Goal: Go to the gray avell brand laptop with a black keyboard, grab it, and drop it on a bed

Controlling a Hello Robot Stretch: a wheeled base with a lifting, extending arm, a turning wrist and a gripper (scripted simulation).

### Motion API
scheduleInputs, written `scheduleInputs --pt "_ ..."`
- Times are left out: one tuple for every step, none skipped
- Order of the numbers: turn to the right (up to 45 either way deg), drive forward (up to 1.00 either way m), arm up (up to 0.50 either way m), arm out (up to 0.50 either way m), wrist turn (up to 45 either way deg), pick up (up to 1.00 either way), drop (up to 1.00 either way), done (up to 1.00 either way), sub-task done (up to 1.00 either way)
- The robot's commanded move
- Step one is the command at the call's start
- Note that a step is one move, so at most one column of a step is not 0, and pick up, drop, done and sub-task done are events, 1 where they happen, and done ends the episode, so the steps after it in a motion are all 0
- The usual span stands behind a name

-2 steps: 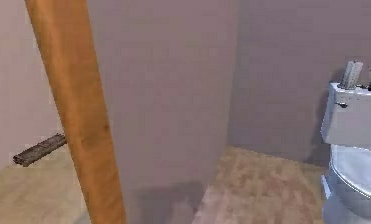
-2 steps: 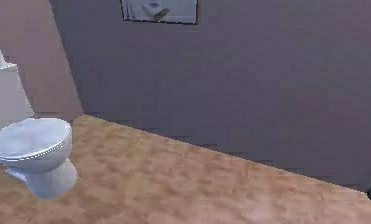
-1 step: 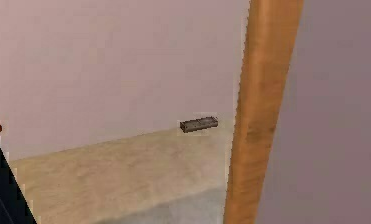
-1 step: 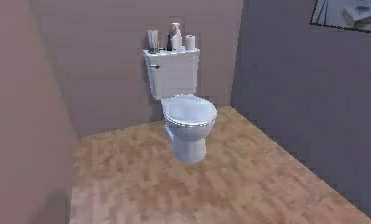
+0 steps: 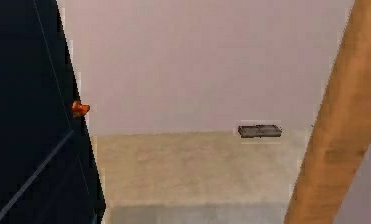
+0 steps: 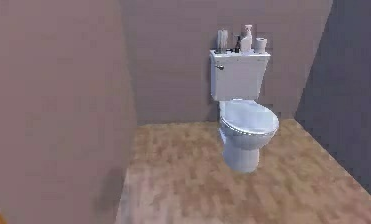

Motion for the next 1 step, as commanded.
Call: scheduleInputs --pt "0.0 0.6 0.0 0.0 0.0 0.0 0.0 0.0 0.0"
